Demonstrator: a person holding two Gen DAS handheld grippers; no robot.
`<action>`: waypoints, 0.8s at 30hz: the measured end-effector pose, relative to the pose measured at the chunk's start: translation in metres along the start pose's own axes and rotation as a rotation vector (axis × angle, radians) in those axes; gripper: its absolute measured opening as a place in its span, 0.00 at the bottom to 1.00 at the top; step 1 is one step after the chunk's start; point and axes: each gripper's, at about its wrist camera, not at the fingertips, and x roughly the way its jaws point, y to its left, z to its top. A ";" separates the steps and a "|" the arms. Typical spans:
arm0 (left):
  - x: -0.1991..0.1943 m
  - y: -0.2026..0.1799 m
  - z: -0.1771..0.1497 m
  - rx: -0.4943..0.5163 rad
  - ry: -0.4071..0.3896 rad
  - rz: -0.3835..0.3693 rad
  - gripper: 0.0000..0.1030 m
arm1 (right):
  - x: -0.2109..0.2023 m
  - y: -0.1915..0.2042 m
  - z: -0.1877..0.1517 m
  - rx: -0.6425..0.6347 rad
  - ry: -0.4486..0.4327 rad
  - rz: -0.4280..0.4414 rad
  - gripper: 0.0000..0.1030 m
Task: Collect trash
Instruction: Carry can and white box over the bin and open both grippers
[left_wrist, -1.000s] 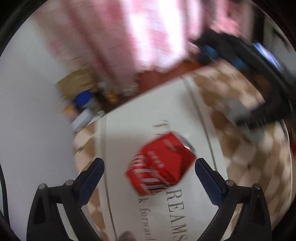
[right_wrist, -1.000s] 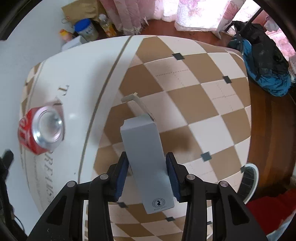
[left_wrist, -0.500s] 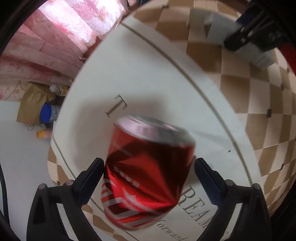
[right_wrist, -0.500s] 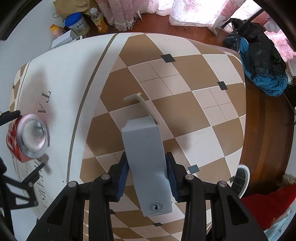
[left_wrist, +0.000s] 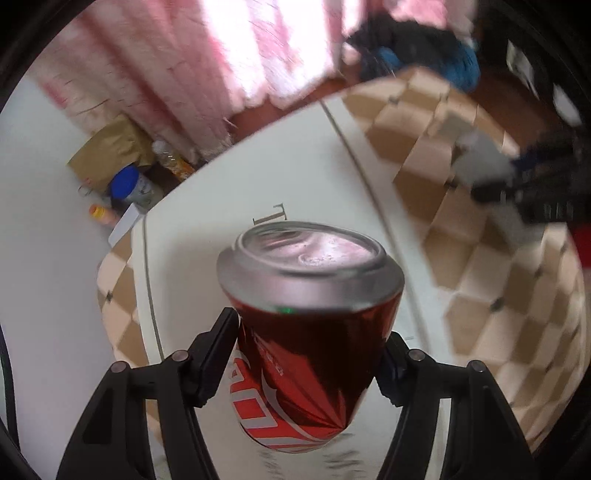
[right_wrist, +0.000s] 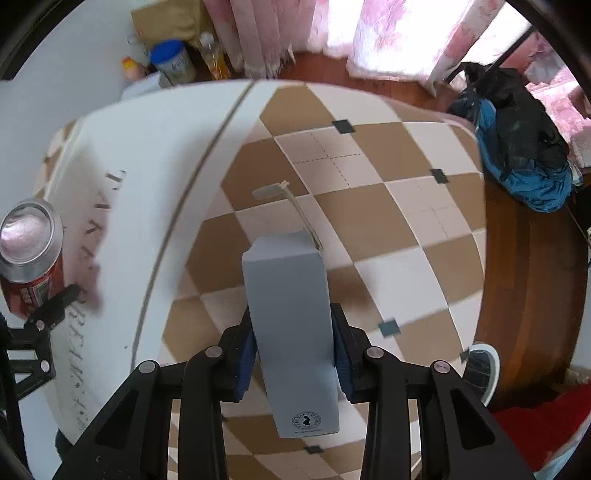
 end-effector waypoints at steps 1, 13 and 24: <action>-0.007 0.003 -0.003 -0.028 -0.016 -0.005 0.62 | -0.008 -0.002 -0.010 0.017 -0.035 0.024 0.37; -0.137 -0.103 0.000 -0.149 -0.315 -0.089 0.61 | -0.121 -0.086 -0.151 0.247 -0.359 0.205 0.37; -0.135 -0.291 0.066 -0.018 -0.299 -0.345 0.59 | -0.177 -0.261 -0.286 0.470 -0.459 0.102 0.37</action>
